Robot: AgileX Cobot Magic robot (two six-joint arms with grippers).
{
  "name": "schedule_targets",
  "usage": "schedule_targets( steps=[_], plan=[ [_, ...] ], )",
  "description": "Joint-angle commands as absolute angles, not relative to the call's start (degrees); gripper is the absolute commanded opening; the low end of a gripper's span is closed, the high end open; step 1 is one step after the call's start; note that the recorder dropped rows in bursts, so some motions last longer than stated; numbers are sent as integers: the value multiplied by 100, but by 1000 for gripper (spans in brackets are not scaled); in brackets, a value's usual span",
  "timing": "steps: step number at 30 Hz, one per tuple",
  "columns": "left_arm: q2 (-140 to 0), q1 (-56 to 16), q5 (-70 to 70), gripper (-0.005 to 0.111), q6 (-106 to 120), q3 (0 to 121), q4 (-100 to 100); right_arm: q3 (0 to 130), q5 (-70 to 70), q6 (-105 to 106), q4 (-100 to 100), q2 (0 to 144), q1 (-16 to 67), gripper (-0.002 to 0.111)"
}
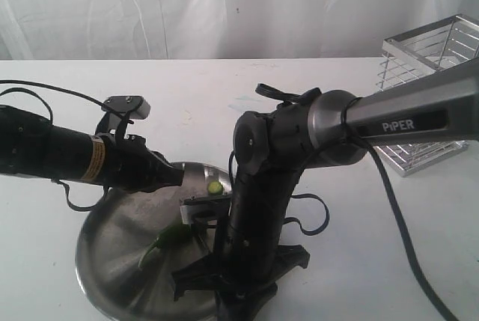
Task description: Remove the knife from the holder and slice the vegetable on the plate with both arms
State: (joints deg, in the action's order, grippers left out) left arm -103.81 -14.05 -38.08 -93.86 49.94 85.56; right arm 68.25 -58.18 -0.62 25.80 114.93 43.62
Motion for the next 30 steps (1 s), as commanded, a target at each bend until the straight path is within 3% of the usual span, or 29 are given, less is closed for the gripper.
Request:
schedule_targets(
  steps=[1,22,30],
  plan=[
    [-10543,-1442,-3944,0,-9365,4999,8674,6795,-5210,-146,2251,11579,4361,0],
    [-10858,-1681,-4141,0,-9365,5145,8861,6795,-5211,-146,2264,11579,4361,0],
    [-10872,-1681,-4073,0,-9834,4672,9433,6795,-5199,-226,2098,11579,4361,0]
  ],
)
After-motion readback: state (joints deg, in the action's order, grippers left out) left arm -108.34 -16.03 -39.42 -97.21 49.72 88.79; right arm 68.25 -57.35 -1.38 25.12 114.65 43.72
